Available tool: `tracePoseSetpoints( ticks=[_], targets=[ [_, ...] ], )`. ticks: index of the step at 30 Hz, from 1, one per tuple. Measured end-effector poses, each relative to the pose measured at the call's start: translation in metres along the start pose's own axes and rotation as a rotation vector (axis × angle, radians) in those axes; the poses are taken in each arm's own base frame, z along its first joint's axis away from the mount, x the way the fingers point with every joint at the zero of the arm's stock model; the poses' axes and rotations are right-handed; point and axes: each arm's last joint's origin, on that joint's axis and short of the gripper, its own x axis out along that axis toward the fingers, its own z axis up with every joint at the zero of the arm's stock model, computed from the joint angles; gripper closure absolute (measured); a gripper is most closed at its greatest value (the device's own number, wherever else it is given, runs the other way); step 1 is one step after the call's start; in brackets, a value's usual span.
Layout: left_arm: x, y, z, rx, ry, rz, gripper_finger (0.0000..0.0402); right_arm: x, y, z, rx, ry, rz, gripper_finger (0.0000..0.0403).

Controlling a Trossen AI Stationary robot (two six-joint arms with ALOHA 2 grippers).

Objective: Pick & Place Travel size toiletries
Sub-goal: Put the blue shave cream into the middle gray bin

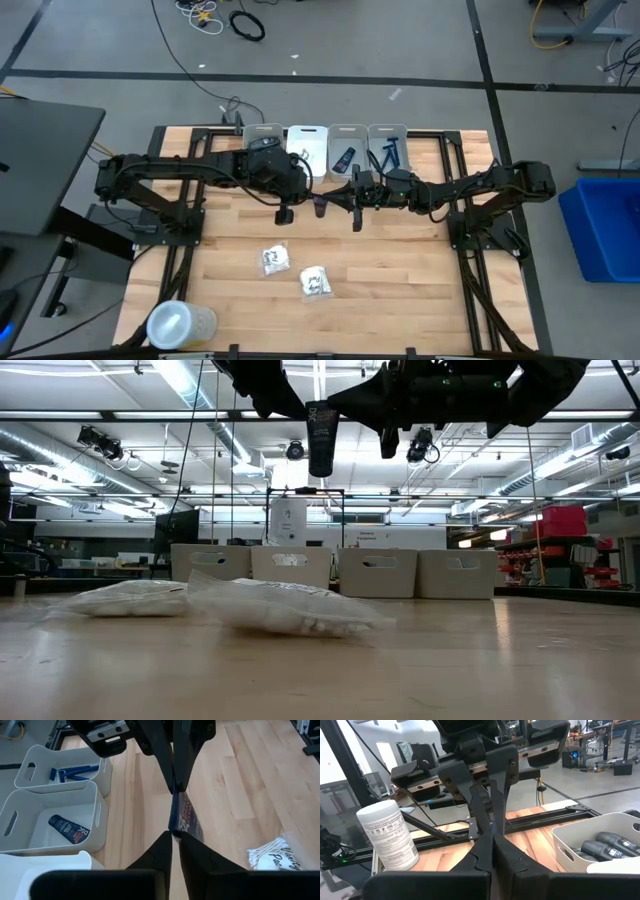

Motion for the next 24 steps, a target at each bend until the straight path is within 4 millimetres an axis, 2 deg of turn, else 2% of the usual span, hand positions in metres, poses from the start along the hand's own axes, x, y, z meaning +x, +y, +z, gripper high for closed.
tracePoseSetpoints(
  ticks=[7, 18, 24],
  targets=[
    [0.0000, -0.0005, 0.0003, 0.017, -0.005, -0.017, 0.0331, 0.0000, 0.0001, -0.0003, 0.000, 0.003, 0.001, 0.0397],
    [-0.0002, -0.0012, -0.0020, -0.008, 0.018, -0.034, 0.0235, 0.0000, 0.0001, -0.0001, 0.000, 0.001, 0.001, 0.0398],
    [-0.0070, -0.0013, -0.0048, -0.032, 0.044, -0.031, 0.0211, 0.0000, 0.0000, 0.0000, -0.002, 0.000, 0.000, 0.0398]
  ],
)
